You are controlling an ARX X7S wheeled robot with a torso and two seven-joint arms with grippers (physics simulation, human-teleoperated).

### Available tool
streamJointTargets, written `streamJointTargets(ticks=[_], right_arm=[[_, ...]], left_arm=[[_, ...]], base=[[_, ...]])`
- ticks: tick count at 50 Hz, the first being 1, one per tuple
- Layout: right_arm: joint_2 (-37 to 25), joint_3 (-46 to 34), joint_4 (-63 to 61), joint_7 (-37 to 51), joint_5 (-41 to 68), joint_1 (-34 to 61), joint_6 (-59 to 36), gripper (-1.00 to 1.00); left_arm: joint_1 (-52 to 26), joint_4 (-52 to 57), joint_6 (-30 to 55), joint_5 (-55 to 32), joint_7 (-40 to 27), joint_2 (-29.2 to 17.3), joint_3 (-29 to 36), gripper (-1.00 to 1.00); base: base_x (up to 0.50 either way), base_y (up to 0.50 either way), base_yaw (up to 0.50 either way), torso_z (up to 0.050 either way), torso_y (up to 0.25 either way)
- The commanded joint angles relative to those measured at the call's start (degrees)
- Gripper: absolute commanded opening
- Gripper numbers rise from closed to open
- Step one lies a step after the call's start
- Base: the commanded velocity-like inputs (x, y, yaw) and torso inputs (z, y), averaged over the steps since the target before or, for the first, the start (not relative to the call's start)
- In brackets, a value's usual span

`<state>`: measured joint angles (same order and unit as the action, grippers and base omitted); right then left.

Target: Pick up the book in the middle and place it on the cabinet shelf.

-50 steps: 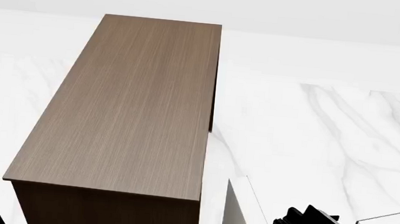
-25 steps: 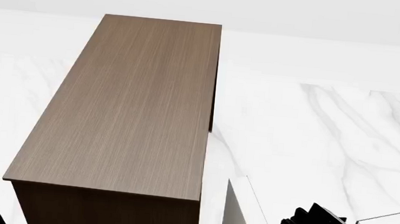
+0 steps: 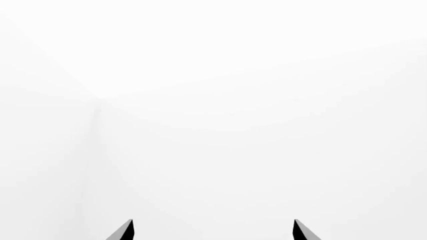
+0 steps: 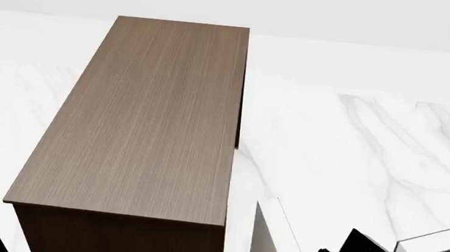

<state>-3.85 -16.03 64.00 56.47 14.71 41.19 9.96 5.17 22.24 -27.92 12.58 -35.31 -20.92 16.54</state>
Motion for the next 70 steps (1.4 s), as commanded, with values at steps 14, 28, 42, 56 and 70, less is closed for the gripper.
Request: streamJointTargets(ticks=[14,28,42,56,70], right_arm=[[-3.0,-0.9,-19.4,2.5,-0.5,-4.7,-8.0,-1.0],[-9.5,-0.4,-46.2,6.8,-0.3,-8.5,-18.1,-1.0],[-15.0,-0.9,-70.0,8.7,-0.4,-10.1,-27.3,-1.0],[-20.5,-4.9,-84.7,2.6,-0.1,-8.5,-30.6,-1.0],[-21.3,-4.5,-90.2,2.7,0.4,-5.7,-34.0,-1.0]], left_arm=[[-0.1,0.2,0.2,0.0,0.9,0.7,-1.2,1.0],[-0.4,0.2,0.5,-0.2,0.7,0.5,-1.1,1.0],[-0.6,-0.2,0.2,-0.5,0.3,0.2,-1.0,1.0],[-0.6,-0.2,0.3,-0.3,0.0,0.1,-0.9,1.0],[-0.7,-0.2,0.4,-0.2,-0.3,-0.1,-0.7,1.0]], base=[[0.0,0.0,0.0,0.0,0.0],[0.0,0.0,0.0,0.0,0.001],[0.0,0.0,0.0,0.0,0.001],[0.0,0.0,0.0,0.0,0.001],[0.0,0.0,0.0,0.0,0.001]])
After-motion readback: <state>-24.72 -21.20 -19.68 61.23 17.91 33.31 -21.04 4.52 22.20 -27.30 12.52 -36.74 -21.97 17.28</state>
